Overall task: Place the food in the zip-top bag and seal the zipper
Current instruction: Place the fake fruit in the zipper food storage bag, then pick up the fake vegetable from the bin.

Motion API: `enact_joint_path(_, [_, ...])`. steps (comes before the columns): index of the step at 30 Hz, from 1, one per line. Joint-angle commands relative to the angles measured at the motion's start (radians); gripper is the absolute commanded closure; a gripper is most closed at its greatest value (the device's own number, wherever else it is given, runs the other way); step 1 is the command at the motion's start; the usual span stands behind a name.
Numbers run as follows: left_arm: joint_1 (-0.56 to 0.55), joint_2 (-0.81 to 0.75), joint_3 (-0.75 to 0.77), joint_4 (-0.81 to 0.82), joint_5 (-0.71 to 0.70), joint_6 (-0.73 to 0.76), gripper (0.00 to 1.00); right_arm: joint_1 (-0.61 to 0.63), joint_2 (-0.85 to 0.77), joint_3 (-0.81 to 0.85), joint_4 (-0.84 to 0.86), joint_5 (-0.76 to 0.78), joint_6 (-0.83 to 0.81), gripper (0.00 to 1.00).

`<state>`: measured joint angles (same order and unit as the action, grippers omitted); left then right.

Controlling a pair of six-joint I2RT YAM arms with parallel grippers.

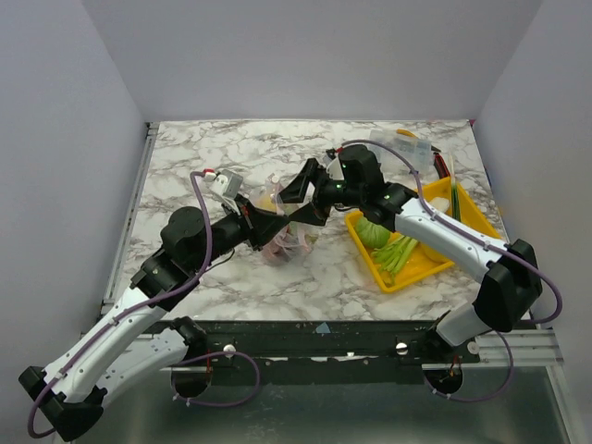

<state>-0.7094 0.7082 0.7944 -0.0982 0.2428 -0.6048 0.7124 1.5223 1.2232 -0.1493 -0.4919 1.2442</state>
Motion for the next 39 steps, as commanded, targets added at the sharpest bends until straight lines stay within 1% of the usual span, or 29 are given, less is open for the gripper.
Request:
enact_joint_path(1, [-0.003,0.094,0.193,-0.262,-0.230,-0.023,1.00,0.036,-0.013,0.156,-0.238,0.064,-0.206,0.18])
enact_joint_path(2, [0.001,0.117,0.227,-0.309,-0.272,-0.017,1.00,0.039,-0.029,0.168,-0.292,0.085,-0.246,0.18])
enact_joint_path(4, [0.012,0.152,0.266,-0.357,-0.297,-0.005,1.00,0.050,-0.073,0.183,-0.377,0.157,-0.327,0.18])
enact_joint_path(6, [0.023,0.177,0.305,-0.396,-0.318,0.010,1.00,0.050,-0.108,0.206,-0.444,0.188,-0.394,0.18])
enact_joint_path(8, [0.036,0.205,0.359,-0.462,-0.359,0.024,1.00,0.050,-0.147,0.240,-0.520,0.273,-0.466,0.18])
enact_joint_path(11, [0.064,0.237,0.429,-0.551,-0.412,0.056,1.00,0.044,-0.198,0.263,-0.658,0.522,-0.543,0.16])
enact_joint_path(12, [0.079,0.248,0.447,-0.565,-0.402,0.072,1.00,0.041,-0.214,0.249,-0.686,0.617,-0.554,0.14])
enact_joint_path(13, [0.098,0.259,0.460,-0.579,-0.381,0.078,1.00,0.026,-0.230,0.228,-0.712,0.678,-0.561,0.12])
enact_joint_path(14, [0.116,0.266,0.467,-0.591,-0.358,0.080,1.00,0.010,-0.246,0.199,-0.720,0.707,-0.563,0.10])
enact_joint_path(17, [0.152,0.281,0.451,-0.577,-0.257,0.079,1.00,-0.088,-0.290,0.074,-0.665,0.692,-0.572,0.06])
enact_joint_path(19, [0.163,0.290,0.426,-0.538,-0.161,0.084,1.00,-0.159,-0.309,-0.016,-0.621,0.700,-0.566,0.02])
enact_joint_path(22, [0.168,0.325,0.409,-0.482,0.010,0.089,1.00,-0.273,-0.327,-0.149,-0.547,0.700,-0.576,0.00])
enact_joint_path(23, [0.168,0.343,0.405,-0.460,0.067,0.087,1.00,-0.307,-0.323,-0.186,-0.518,0.657,-0.586,0.00])
enact_joint_path(25, [0.168,0.370,0.391,-0.424,0.137,0.064,1.00,-0.373,-0.301,-0.237,-0.463,0.547,-0.597,0.00])
enact_joint_path(27, [0.169,0.390,0.359,-0.371,0.192,0.025,1.00,-0.401,-0.276,-0.276,-0.405,0.508,-0.588,0.01])
enact_joint_path(31, [0.165,0.424,0.306,-0.269,0.292,-0.051,1.00,-0.408,-0.214,-0.311,-0.322,0.420,-0.584,0.00])
enact_joint_path(33, [0.162,0.432,0.290,-0.254,0.305,-0.063,1.00,-0.410,-0.187,-0.321,-0.302,0.439,-0.586,0.00])
enact_joint_path(36, [0.159,0.434,0.278,-0.249,0.316,-0.065,1.00,-0.413,-0.146,-0.330,-0.253,0.427,-0.587,0.00])
enact_joint_path(39, [0.158,0.418,0.278,-0.260,0.319,-0.063,1.00,-0.414,-0.115,-0.326,-0.263,0.467,-0.571,0.01])
